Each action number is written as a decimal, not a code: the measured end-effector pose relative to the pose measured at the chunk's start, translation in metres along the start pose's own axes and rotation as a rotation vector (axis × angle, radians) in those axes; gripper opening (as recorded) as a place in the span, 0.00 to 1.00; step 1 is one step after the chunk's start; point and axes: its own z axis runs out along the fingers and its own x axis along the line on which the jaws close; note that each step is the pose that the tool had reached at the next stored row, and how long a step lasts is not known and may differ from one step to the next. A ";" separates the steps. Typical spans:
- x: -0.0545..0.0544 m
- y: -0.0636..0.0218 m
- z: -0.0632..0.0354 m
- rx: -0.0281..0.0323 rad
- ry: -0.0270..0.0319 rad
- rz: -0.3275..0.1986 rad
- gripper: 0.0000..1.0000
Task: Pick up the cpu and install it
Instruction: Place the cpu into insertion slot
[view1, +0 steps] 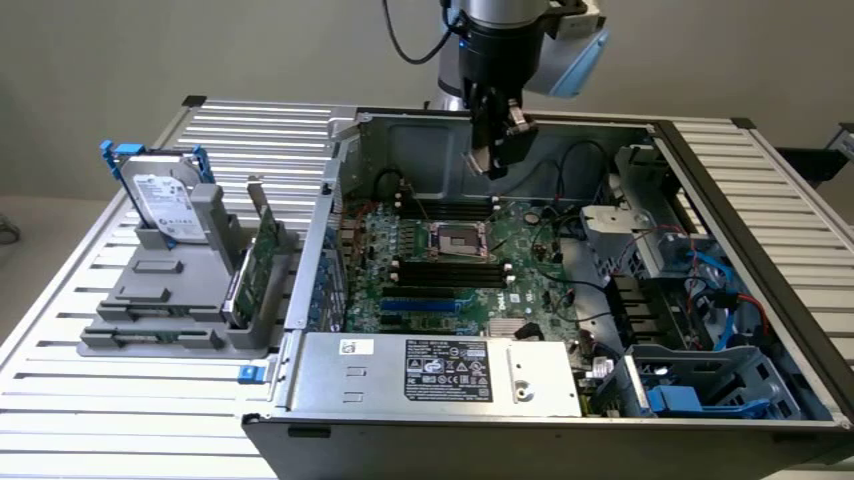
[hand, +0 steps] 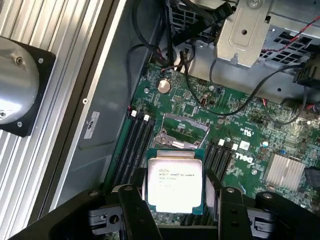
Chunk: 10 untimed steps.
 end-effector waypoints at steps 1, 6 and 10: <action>0.000 0.0000 0.0002 0.0043 0.0001 0.013 0.55; 0.000 -0.0001 0.0015 0.0287 0.0015 0.079 0.55; 0.000 -0.0003 0.0024 0.0486 0.0027 0.132 0.55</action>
